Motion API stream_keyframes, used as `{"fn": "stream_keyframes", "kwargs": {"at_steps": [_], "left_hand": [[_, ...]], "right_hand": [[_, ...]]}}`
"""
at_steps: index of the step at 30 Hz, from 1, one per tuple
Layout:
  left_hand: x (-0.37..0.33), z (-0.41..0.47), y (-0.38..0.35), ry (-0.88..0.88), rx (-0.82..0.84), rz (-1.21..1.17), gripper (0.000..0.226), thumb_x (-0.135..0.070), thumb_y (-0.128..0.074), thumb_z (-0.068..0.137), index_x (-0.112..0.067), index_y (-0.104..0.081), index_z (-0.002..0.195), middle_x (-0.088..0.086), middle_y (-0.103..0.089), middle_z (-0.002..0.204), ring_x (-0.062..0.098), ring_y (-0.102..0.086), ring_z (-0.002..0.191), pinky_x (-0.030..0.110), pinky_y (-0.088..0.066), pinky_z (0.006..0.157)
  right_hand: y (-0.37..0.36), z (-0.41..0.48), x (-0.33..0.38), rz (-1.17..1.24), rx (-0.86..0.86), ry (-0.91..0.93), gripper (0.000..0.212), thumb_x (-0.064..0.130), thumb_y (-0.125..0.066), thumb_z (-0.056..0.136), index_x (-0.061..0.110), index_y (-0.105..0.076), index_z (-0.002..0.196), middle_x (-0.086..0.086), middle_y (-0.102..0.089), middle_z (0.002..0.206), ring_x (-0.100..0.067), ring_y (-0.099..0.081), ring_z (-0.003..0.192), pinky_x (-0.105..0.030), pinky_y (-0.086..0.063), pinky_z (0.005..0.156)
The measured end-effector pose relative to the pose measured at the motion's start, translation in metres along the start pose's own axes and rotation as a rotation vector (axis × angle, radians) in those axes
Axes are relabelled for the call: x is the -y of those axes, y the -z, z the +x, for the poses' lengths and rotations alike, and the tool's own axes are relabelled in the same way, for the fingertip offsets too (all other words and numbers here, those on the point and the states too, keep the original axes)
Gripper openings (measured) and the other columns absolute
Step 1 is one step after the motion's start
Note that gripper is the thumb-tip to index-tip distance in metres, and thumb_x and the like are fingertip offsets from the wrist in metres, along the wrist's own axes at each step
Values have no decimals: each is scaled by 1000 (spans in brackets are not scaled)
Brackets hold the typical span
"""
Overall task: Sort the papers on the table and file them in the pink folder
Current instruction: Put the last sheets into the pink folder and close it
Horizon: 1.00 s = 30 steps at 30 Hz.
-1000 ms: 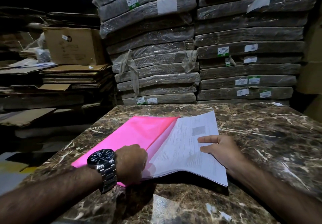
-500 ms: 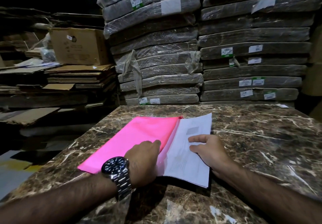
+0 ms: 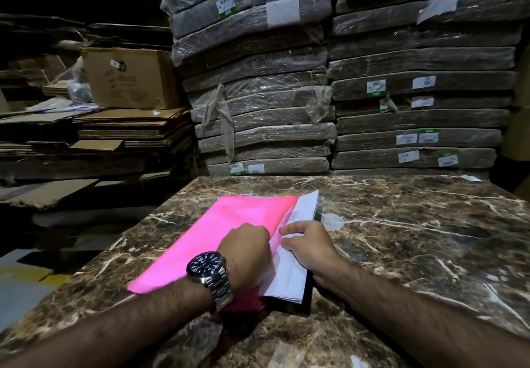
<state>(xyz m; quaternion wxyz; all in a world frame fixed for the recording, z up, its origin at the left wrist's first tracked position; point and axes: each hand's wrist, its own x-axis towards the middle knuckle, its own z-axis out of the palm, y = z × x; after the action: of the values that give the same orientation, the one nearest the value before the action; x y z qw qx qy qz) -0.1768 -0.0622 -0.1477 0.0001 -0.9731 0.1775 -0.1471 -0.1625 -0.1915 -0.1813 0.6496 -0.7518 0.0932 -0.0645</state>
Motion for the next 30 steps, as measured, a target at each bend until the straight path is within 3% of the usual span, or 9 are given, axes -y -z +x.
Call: {"fn": "stream_keyframes", "kwargs": {"at_steps": [3, 5, 8, 12, 16, 20, 24, 27, 30], "left_hand": [[1, 2, -1, -1, -41, -63, 26, -26, -44, 91, -8, -57, 76, 19, -67, 89, 37, -62, 84, 33, -34, 61], [3, 3, -1, -20, -60, -111, 25, -26, -46, 90, -12, -51, 70, 18, -67, 86, 37, -61, 81, 33, -33, 60], [4, 3, -1, -60, -85, -202, 22, -24, -46, 86, -15, -49, 67, 16, -68, 82, 36, -62, 78, 35, -38, 60], [3, 4, -1, -81, -126, -274, 24, -23, -46, 88, -12, -54, 68, 17, -68, 82, 36, -61, 79, 33, -37, 61], [6, 6, -1, -71, -137, -322, 32, -24, -48, 86, -13, -40, 57, 17, -66, 73, 36, -61, 72, 32, -35, 58], [2, 6, 5, -95, -105, -339, 43, -29, -50, 88, -13, -36, 51, 15, -60, 62, 35, -60, 66, 33, -37, 55], [-3, 20, 4, -118, -60, -269, 58, -50, -42, 94, -7, -41, 55, 7, -44, 52, 32, -48, 58, 31, -30, 53], [0, 57, -13, -130, -75, -165, 48, -46, -41, 96, -8, -62, 76, 12, -64, 74, 33, -58, 73, 33, -39, 61], [1, 101, -37, -201, -24, -204, 32, -31, -41, 97, -10, -64, 103, 14, -66, 104, 33, -61, 97, 36, -47, 76]], "right_hand": [[-10, 3, 7, 59, 135, -23, 24, -11, -49, 81, 2, -69, 82, -19, -68, 79, -26, -64, 66, -24, -52, 56], [-15, 8, 9, 107, 208, -52, 27, -16, -41, 78, -2, -64, 82, -22, -64, 78, -29, -61, 69, -29, -50, 59], [-23, 15, 9, 212, 289, -80, 36, -20, -33, 77, -11, -60, 98, -24, -62, 85, -29, -61, 73, -31, -50, 62], [-27, 19, 13, 423, 387, -125, 41, -21, -25, 81, 0, -60, 82, -15, -59, 73, -22, -60, 62, -28, -52, 57], [-22, 21, 10, 394, 431, -103, 43, -22, -25, 79, 3, -61, 81, -14, -59, 72, -22, -60, 63, -29, -50, 58], [-3, 36, 9, 43, 325, -61, 33, -14, -31, 75, 4, -57, 87, -11, -48, 58, -12, -38, 35, -19, -28, 36], [27, 52, 12, -230, 219, 11, 26, -10, -44, 83, 7, -52, 66, -10, -52, 46, -13, -45, 30, -18, -35, 32], [42, 76, 8, -450, 38, 137, 26, 1, -56, 82, 5, -63, 57, -15, -64, 55, -20, -56, 41, -21, -41, 41], [44, 106, 3, -611, -252, 250, 18, 13, -61, 85, 12, -66, 68, -7, -66, 71, -23, -64, 72, -22, -39, 60]]}}
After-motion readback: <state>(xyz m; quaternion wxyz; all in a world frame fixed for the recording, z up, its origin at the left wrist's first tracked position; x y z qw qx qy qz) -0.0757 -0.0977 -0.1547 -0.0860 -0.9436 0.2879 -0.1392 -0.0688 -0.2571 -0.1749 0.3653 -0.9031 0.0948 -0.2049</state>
